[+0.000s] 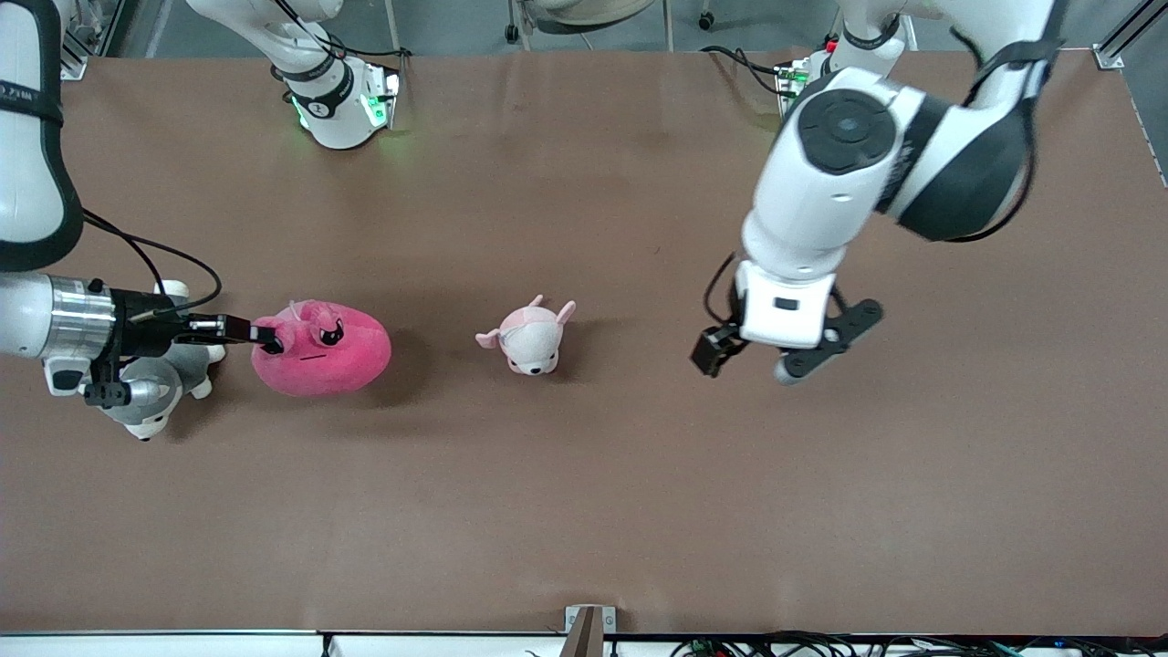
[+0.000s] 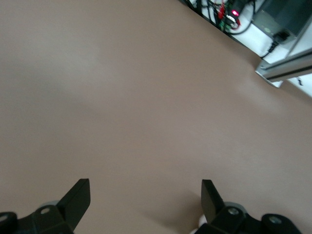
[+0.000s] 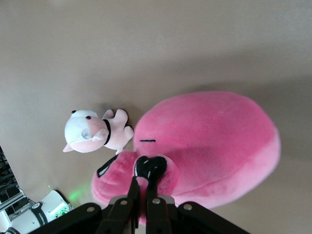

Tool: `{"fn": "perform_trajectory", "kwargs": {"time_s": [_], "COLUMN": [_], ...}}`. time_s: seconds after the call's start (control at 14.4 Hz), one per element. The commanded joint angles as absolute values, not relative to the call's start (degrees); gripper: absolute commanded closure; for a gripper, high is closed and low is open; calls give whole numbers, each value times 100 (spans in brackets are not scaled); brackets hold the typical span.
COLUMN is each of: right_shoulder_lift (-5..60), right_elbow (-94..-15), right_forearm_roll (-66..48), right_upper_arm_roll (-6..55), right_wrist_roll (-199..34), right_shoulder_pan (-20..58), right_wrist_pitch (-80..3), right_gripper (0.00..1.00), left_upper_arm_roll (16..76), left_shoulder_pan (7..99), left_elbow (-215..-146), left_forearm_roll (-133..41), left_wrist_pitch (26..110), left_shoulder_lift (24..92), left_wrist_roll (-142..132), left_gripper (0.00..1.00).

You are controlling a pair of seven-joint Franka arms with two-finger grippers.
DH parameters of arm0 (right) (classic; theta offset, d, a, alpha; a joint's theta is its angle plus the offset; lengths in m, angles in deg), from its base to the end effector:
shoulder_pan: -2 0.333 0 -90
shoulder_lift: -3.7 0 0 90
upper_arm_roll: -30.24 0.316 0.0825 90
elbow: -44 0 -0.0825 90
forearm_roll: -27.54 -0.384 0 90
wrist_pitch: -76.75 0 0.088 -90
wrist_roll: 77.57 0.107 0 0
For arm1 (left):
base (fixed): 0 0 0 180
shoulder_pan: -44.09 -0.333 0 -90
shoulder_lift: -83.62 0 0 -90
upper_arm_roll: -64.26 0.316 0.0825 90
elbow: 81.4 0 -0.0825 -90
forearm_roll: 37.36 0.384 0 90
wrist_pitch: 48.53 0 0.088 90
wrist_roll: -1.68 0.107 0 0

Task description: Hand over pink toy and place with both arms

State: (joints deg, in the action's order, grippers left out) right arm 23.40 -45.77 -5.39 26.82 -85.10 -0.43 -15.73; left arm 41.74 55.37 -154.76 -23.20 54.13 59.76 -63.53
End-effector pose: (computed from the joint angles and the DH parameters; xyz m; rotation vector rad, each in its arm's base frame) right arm 0.6347 -0.0043 0.4393 -2.5487 0.1062 0.2920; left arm 0.6106 -0.3190 0.5405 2.9816 0.8401 0.2319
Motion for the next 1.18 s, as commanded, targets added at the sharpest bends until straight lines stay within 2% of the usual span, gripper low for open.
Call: {"fn": "perform_trajectory", "kwargs": {"time_s": [0.0, 0.28, 0.49, 0.7, 0.98, 1.11], "right_shoulder_lift": [2566, 2839, 2988, 3076, 3129, 3182], "right_elbow": [-4513, -4495, -4495, -4495, -4504, -4504], "right_forearm_roll": [-603, -656, -691, -849, -911, -911], "right_upper_arm_roll": [2760, 2760, 2769, 2769, 2769, 2769], "right_wrist_roll": [-8740, -8838, -8829, -8829, -8829, -8829], "right_shoulder_pan": [-239, -363, -363, -363, -354, -363], "right_wrist_pitch": [-1562, -1571, -1641, -1659, -1659, -1659], "right_gripper": [99, 99, 98, 98, 98, 98], "left_upper_arm_roll": [4141, 4202, 4754, 5615, 6091, 6136], "left_shoulder_pan": [5096, 4682, 4672, 4734, 4760, 4760], "left_elbow": [-15540, -15636, -15873, -16303, -16910, -16929], "left_forearm_roll": [-2260, -2330, -2706, -3243, -3367, -3367], "left_wrist_pitch": [4773, 4201, 3876, 3778, 3778, 3621], "left_shoulder_lift": [6418, 6963, 7499, 8052, 8668, 8739], "left_wrist_roll": [-5443, -3677, -2578, -1522, -721, -561], "left_gripper": [0, 0, 0, 0, 0, 0]}}
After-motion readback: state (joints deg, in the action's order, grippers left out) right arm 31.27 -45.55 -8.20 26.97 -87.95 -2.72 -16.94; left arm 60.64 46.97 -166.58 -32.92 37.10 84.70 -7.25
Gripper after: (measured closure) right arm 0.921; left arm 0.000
